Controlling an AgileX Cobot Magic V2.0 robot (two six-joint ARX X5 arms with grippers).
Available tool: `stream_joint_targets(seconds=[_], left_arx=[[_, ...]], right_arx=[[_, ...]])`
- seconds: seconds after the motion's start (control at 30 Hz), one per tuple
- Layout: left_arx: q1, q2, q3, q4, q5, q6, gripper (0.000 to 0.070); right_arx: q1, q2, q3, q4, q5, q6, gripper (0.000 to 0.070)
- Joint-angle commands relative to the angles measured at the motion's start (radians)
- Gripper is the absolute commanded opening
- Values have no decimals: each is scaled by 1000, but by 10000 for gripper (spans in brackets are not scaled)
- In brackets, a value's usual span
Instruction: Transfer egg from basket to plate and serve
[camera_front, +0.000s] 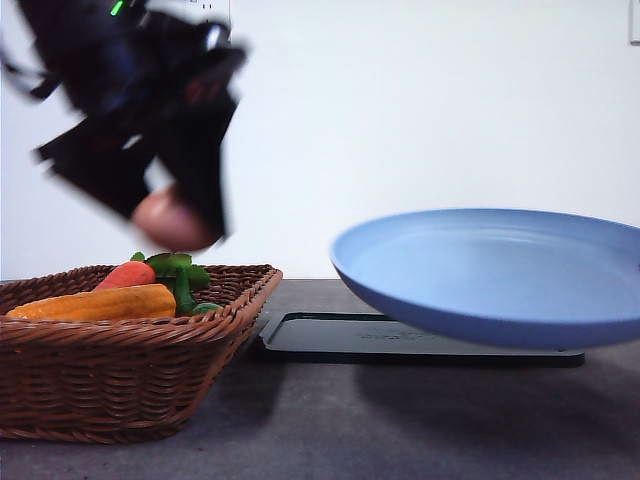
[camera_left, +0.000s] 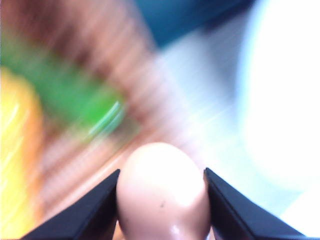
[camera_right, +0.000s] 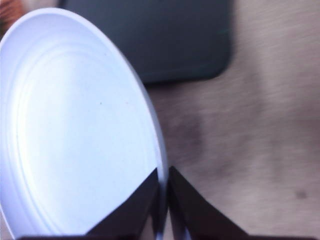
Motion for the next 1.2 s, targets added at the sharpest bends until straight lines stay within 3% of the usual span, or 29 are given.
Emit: stream_joint_targets(seconds=[0.0,0.2,0.47,0.57,0.83,1.0,1.17], left_arx=[[-33,13,32,60,38,13,216],[-160,30,35,255,20,50,216],[-334,136,35,350,-203,237,217],[-367,191,35,379,-227,279,223],[-396,268,35,416,-227,276,230],[-396,276,35,415,-227,265,336],[-396,277,35,412,-222,229,362]], right_arx=[[2,4,4,8,-26,10,0],[3,4,4,-11,-42,13,0],[3,4,4,-81,-42,12,0],[4,4,4,-98,-49,5,0],[4,4,4,-125,-76,-10,0],[3,4,4,-125,-80,-10,0],[3,4,4,-124,-88,-10,0]])
